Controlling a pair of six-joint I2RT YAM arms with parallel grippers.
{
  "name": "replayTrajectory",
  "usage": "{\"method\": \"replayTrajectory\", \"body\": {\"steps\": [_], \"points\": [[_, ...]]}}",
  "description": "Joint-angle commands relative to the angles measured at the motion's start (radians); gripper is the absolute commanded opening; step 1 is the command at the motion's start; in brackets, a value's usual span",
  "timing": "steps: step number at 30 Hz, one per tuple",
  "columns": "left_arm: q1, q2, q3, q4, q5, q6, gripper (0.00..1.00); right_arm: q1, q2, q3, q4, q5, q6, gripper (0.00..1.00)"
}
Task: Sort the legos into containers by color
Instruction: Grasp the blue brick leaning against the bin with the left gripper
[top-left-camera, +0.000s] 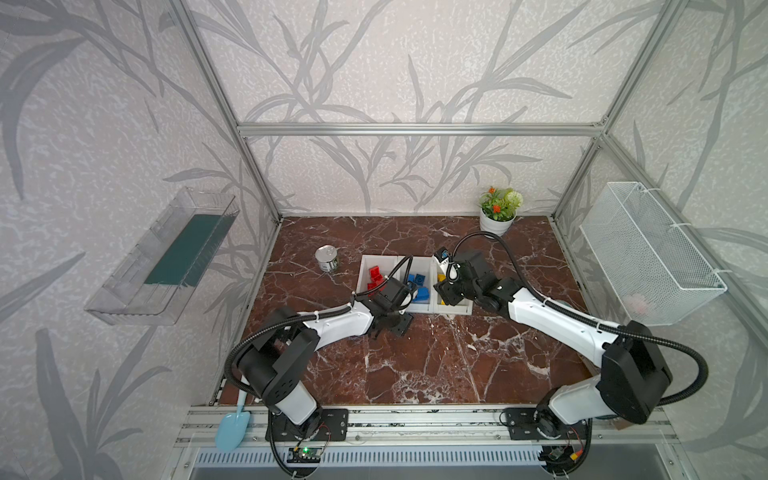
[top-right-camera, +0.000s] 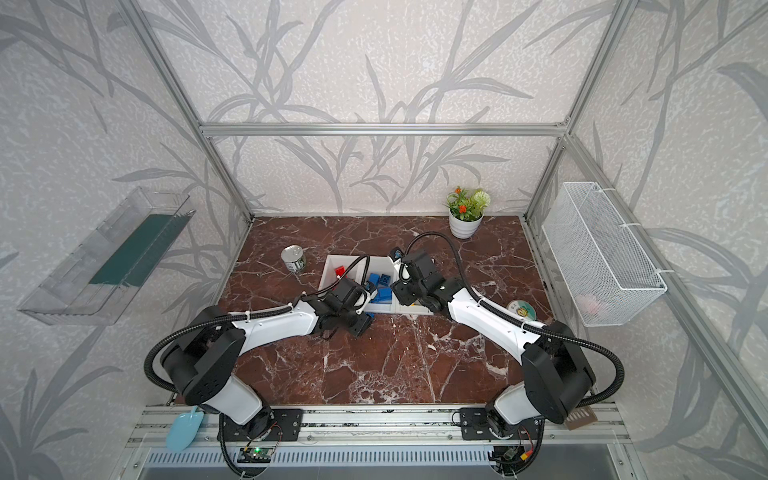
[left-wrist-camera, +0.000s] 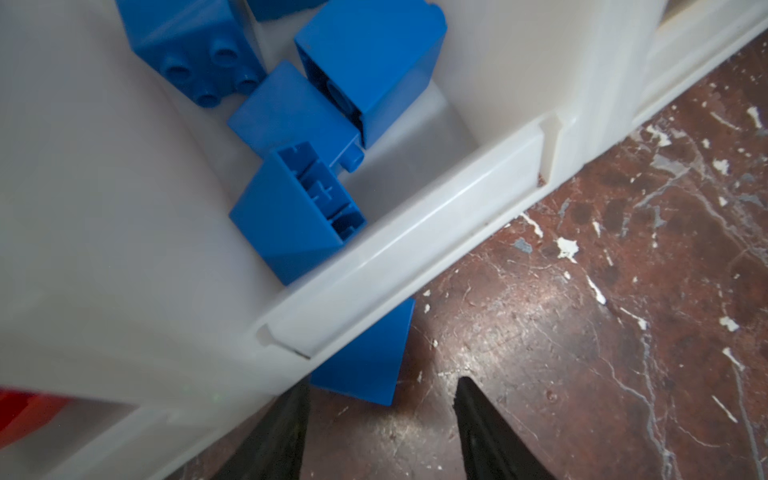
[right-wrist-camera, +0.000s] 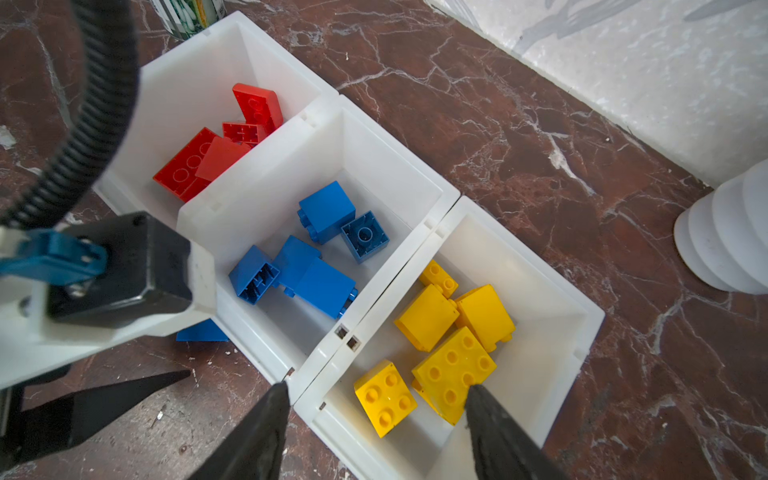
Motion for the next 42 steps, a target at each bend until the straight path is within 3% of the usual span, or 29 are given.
{"method": "replayTrajectory", "body": {"steps": [1,19,32,39,42], "points": [[-0.006,0.021,0.041,0.016,-0.029,0.037,0.59,-0.007,-0.032,-0.012,0.018,0.008,0.012,0.69],[-0.014,0.083,0.063,0.054,-0.066,0.039,0.58,-0.009,-0.028,-0.024,0.029,0.000,0.027,0.68],[-0.065,0.060,0.078,-0.019,-0.069,0.061,0.33,-0.011,-0.047,-0.035,0.029,0.008,0.021,0.64],[-0.070,-0.060,0.128,-0.056,0.039,0.025,0.32,-0.016,-0.080,-0.050,0.031,0.021,0.023,0.64],[-0.069,-0.103,0.139,0.023,0.002,-0.002,0.32,-0.023,-0.100,-0.064,0.045,0.024,0.030,0.63]]}}
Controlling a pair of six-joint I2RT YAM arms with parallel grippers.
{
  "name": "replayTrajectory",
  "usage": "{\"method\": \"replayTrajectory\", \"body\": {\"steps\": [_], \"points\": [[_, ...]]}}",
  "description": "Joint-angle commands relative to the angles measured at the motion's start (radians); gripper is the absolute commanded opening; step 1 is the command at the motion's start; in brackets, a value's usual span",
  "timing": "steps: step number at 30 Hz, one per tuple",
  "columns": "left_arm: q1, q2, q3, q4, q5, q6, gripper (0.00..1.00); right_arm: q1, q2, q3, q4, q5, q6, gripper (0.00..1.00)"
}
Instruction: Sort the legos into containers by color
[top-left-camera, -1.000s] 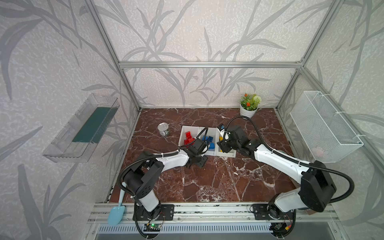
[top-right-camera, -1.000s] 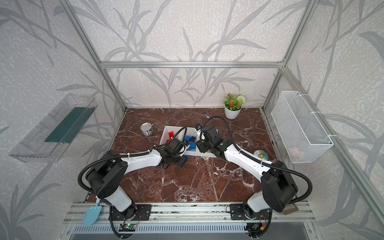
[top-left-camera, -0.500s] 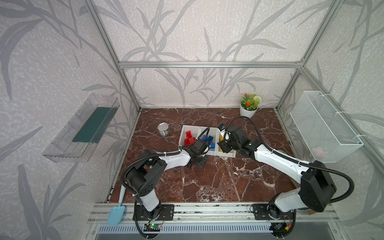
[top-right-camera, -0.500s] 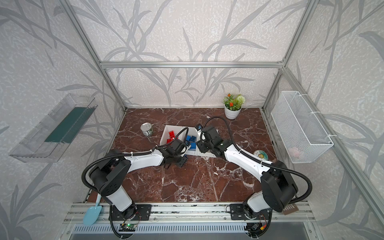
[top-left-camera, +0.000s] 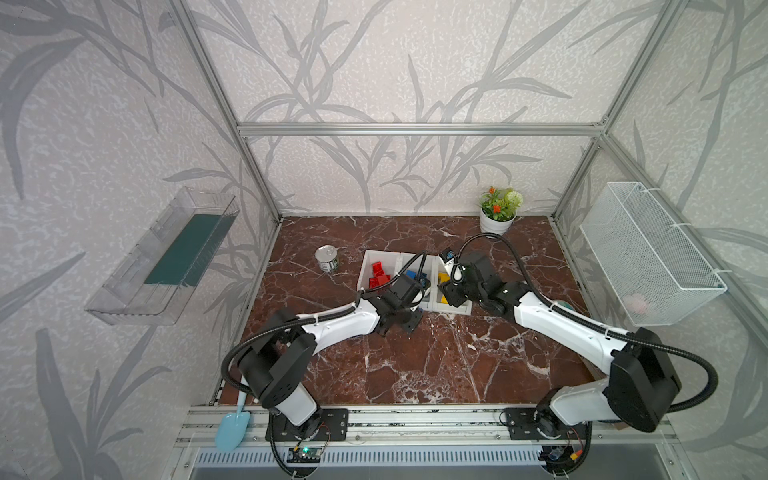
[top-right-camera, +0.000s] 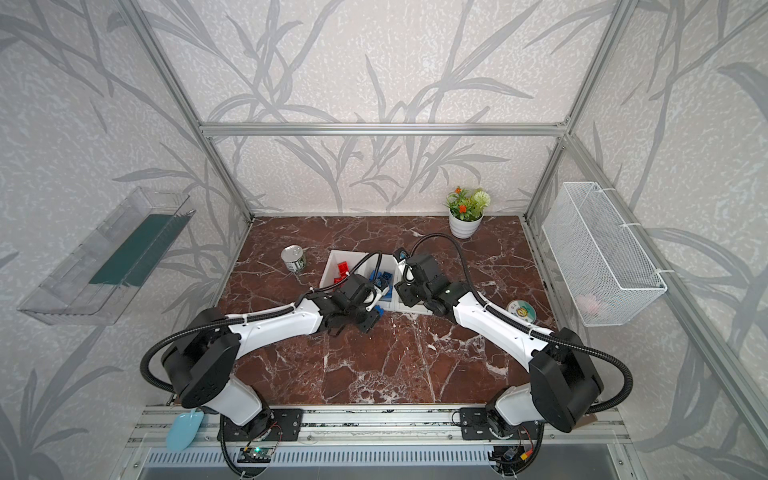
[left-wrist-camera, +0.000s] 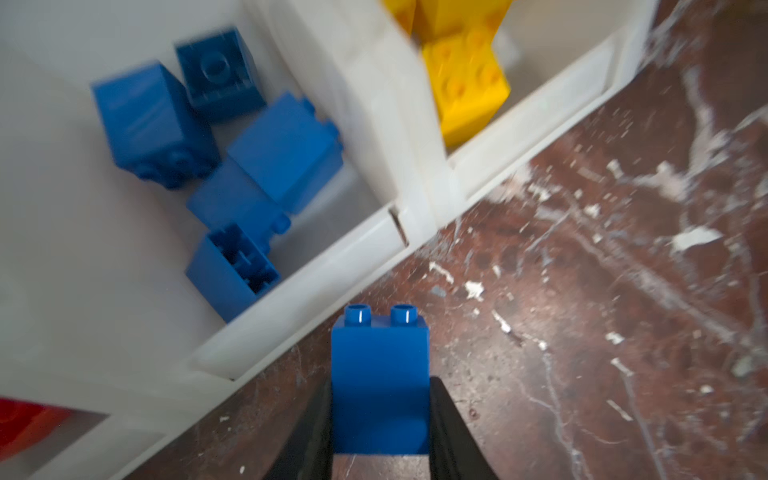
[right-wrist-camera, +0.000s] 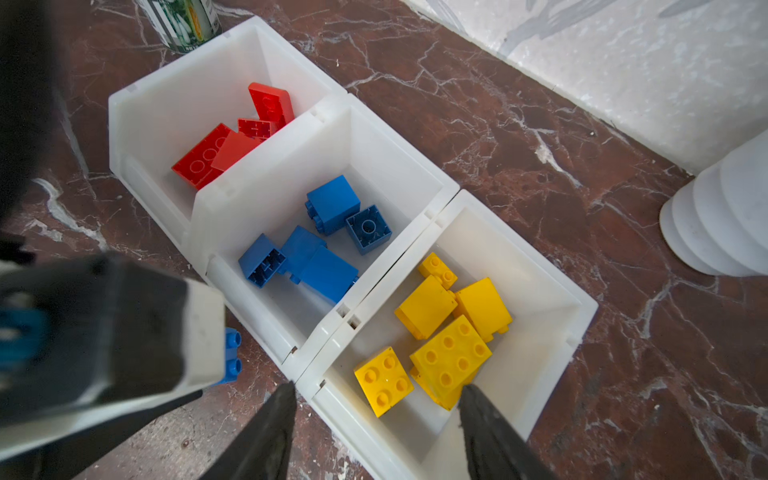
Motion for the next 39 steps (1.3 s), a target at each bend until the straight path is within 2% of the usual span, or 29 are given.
{"method": "replayTrajectory", "body": {"steps": [1,3,10,14,19,22,25,27,29,30,35,39], "points": [[-0.001,-0.059,0.042,0.077,-0.010,-0.013,0.32,-0.014,-0.045,-0.018,0.030,0.016,0.012,0.63],[0.008,-0.036,0.069,0.112,-0.036,0.002,0.32,-0.017,-0.054,-0.022,0.029,0.019,0.012,0.63],[0.022,0.167,0.257,0.069,-0.140,0.027,0.33,-0.026,-0.091,-0.036,0.016,0.028,0.011,0.62],[0.038,0.216,0.285,0.080,-0.207,0.011,0.33,-0.036,-0.116,-0.052,0.010,0.031,0.011,0.62],[0.069,0.244,0.294,0.107,-0.204,-0.014,0.35,-0.050,-0.133,-0.064,0.013,0.032,0.014,0.62],[0.072,0.257,0.305,0.113,-0.218,-0.013,0.56,-0.058,-0.139,-0.065,0.012,0.045,0.019,0.68],[0.073,0.260,0.307,0.123,-0.257,-0.019,0.67,-0.068,-0.148,-0.070,0.013,0.052,0.020,0.73],[0.073,0.254,0.306,0.132,-0.275,-0.020,0.78,-0.074,-0.156,-0.076,0.016,0.057,0.020,0.74],[0.073,0.246,0.293,0.153,-0.283,-0.021,0.97,-0.079,-0.166,-0.083,0.022,0.062,0.023,0.74],[0.074,0.237,0.284,0.169,-0.286,-0.023,0.99,-0.083,-0.171,-0.089,0.025,0.065,0.027,0.74],[0.078,0.191,0.227,0.255,-0.282,-0.025,0.99,-0.104,-0.198,-0.115,0.043,0.069,0.039,0.75],[0.086,0.126,0.174,0.325,-0.323,-0.021,0.99,-0.131,-0.227,-0.132,0.048,0.081,0.048,0.75]]}}
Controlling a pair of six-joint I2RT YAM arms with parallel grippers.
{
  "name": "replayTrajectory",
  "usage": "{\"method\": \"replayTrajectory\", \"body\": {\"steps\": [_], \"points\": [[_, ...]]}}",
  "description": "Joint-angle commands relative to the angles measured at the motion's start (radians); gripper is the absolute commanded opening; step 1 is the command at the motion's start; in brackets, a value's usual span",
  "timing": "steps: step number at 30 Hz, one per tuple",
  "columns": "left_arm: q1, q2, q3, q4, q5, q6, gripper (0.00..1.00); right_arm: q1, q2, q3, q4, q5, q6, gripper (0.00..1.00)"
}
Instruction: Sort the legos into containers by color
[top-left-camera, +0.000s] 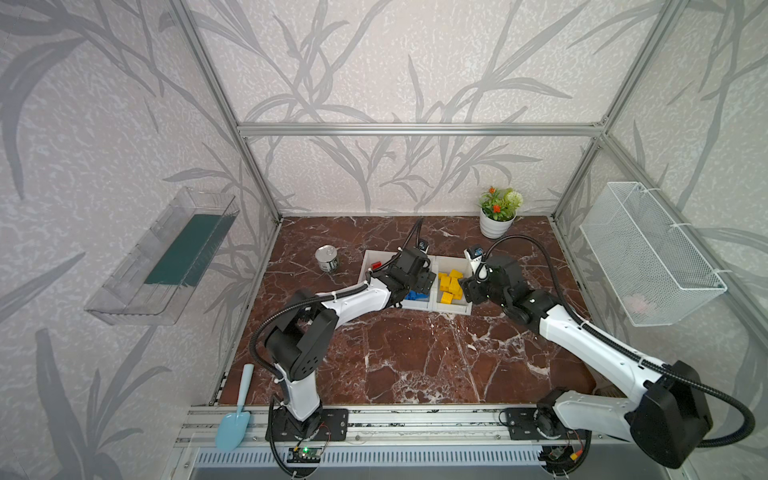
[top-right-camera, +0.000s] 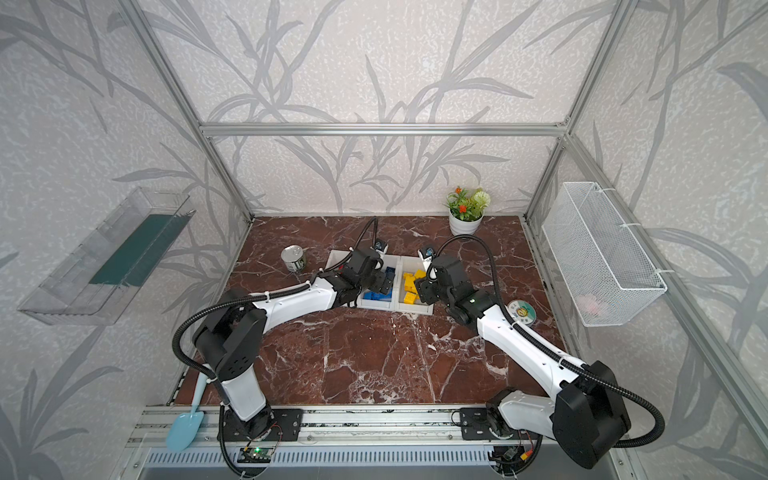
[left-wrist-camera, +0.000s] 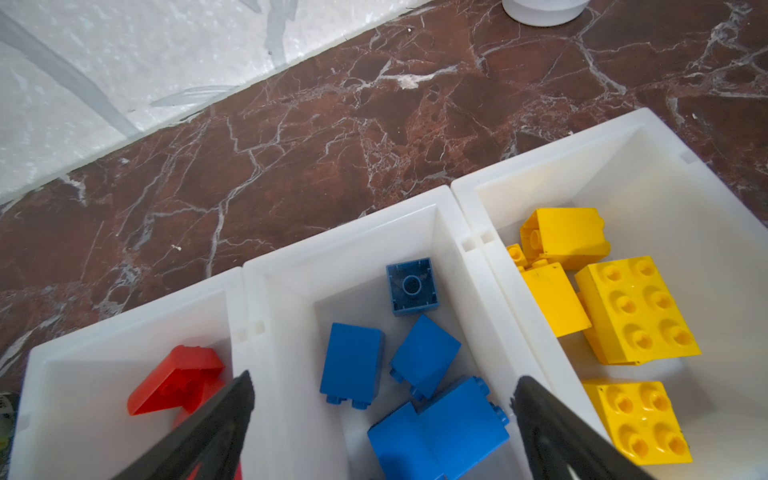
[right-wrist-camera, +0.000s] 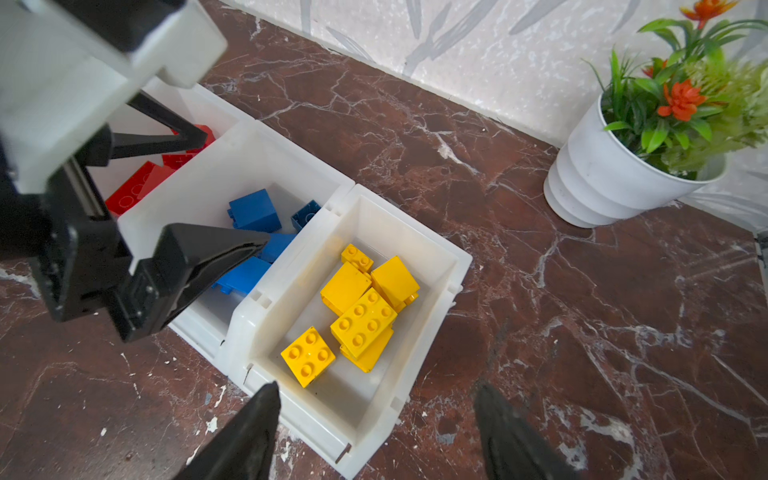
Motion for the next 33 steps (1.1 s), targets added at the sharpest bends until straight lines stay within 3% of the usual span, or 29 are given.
{"method": "replayTrajectory", "body": {"steps": [1,4,6,7,11,15,20,23,27,29,31,33], "points": [[0.013,-0.100,-0.052,0.110,-0.057,0.007,0.99,-0.026,-0.044,-0.021,0.031,0.023,0.021,0.75],[0.041,-0.177,-0.108,0.169,-0.083,0.010,0.99,-0.060,-0.070,-0.042,0.041,0.031,0.027,0.80],[0.074,-0.231,-0.141,0.183,-0.094,0.007,0.99,-0.085,-0.090,-0.066,0.063,0.065,0.037,0.97],[0.090,-0.254,-0.154,0.184,-0.106,0.007,0.99,-0.100,-0.097,-0.081,0.079,0.081,0.044,0.99],[0.175,-0.368,-0.255,0.227,-0.190,0.063,0.99,-0.191,-0.120,-0.157,0.162,0.135,0.076,0.99],[0.315,-0.491,-0.414,0.321,-0.219,0.097,0.99,-0.327,-0.108,-0.281,0.315,0.138,0.130,0.99],[0.488,-0.584,-0.636,0.488,-0.278,0.110,0.99,-0.440,-0.018,-0.442,0.617,0.134,0.159,0.99],[0.598,-0.534,-0.717,0.530,-0.279,0.035,0.99,-0.455,0.110,-0.463,0.771,0.149,0.120,0.99],[0.650,-0.372,-0.790,0.814,-0.266,-0.006,0.99,-0.481,0.221,-0.397,0.799,0.142,0.110,0.99],[0.676,-0.331,-0.768,0.808,-0.205,-0.030,0.99,-0.469,0.256,-0.408,0.869,0.133,0.074,0.99],[0.691,-0.271,-0.776,0.885,-0.146,-0.026,0.99,-0.466,0.214,-0.417,0.819,0.091,0.062,0.99],[0.692,-0.229,-0.792,0.930,-0.074,-0.004,0.99,-0.466,0.214,-0.491,0.989,0.067,0.045,0.99]]}}
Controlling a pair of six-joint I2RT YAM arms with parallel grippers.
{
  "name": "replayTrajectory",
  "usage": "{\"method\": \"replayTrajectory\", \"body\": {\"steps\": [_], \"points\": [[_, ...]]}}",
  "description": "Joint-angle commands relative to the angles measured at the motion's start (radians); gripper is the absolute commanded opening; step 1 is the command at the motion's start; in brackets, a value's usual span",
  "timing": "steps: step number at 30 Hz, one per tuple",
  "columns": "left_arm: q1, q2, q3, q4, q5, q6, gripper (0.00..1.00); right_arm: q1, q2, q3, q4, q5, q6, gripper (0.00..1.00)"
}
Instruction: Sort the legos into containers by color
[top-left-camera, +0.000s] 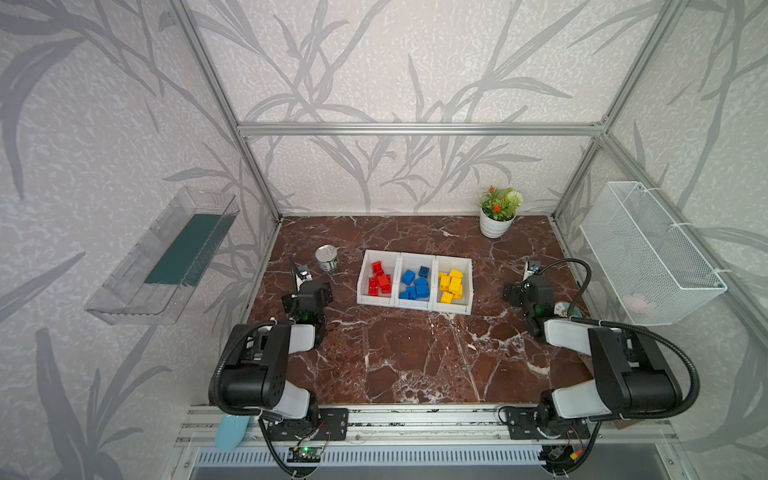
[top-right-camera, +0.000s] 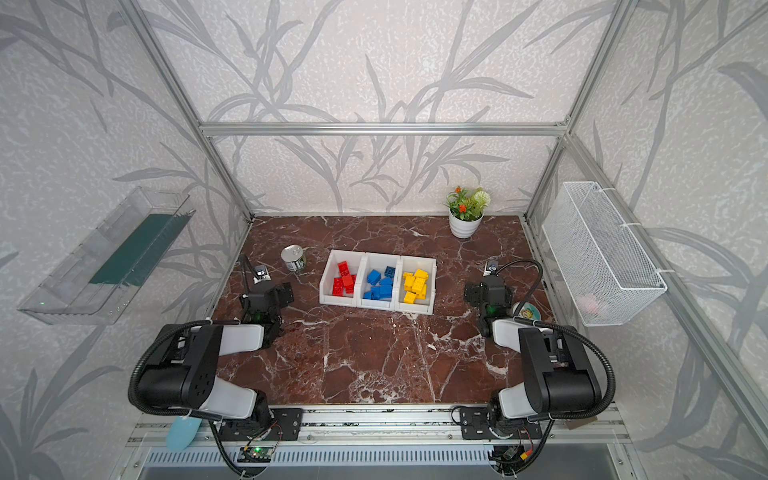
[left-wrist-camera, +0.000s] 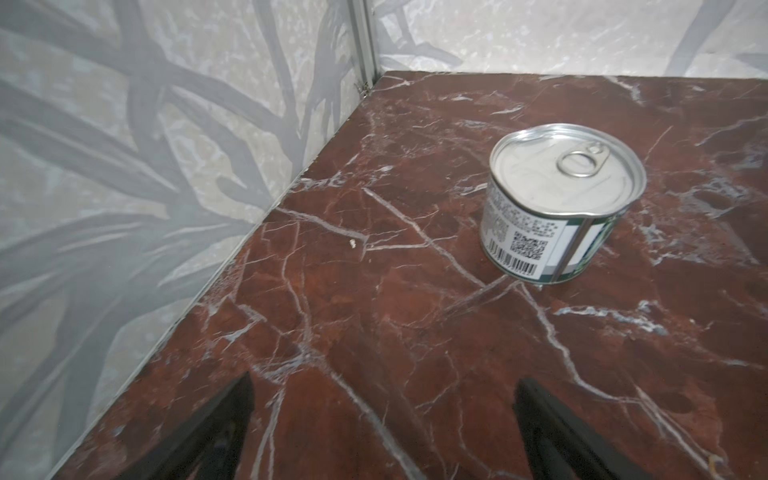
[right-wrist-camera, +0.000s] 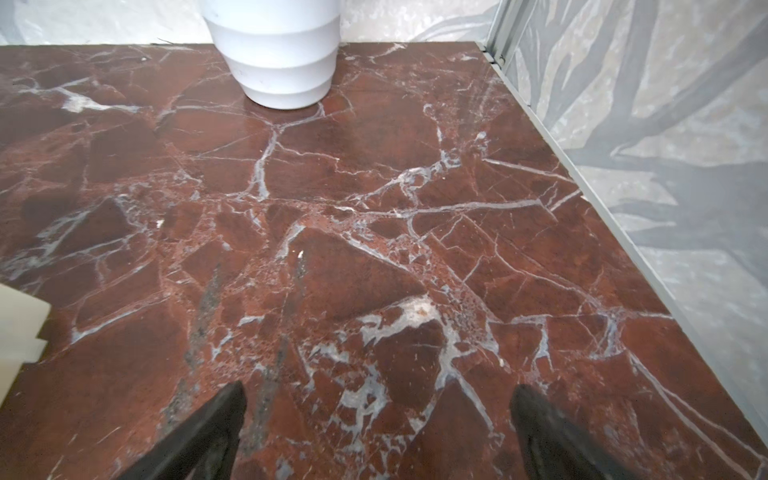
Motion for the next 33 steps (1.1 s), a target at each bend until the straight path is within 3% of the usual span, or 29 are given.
{"method": "replayTrajectory", "body": {"steps": [1,4,7,9,12,15,19,33], "points": [[0.011,0.066,-0.019,0.251,0.110,0.010,0.99,0.008,-0.020,-0.073,0.242,-0.058,-0.049,0.99],[0.010,0.028,0.012,0.120,0.116,0.004,0.99,0.009,-0.014,-0.083,0.259,-0.067,-0.051,0.99],[0.010,0.064,-0.014,0.233,0.124,0.022,0.99,0.013,0.028,-0.073,0.277,-0.112,-0.075,0.99],[0.009,0.045,-0.003,0.175,0.121,0.013,0.99,0.031,0.140,-0.101,0.492,-0.104,-0.108,0.99],[0.009,0.065,-0.014,0.236,0.120,0.027,0.99,0.033,0.052,-0.047,0.244,-0.088,-0.092,0.99],[0.008,0.059,-0.010,0.221,0.116,0.023,0.99,0.041,0.125,-0.075,0.415,-0.090,-0.114,0.99],[0.007,0.061,-0.011,0.225,0.118,0.024,0.99,0.041,0.070,-0.037,0.253,-0.088,-0.101,0.99],[0.010,0.060,-0.001,0.201,0.137,0.022,0.99,0.041,0.078,-0.043,0.275,-0.089,-0.103,0.99]]}}
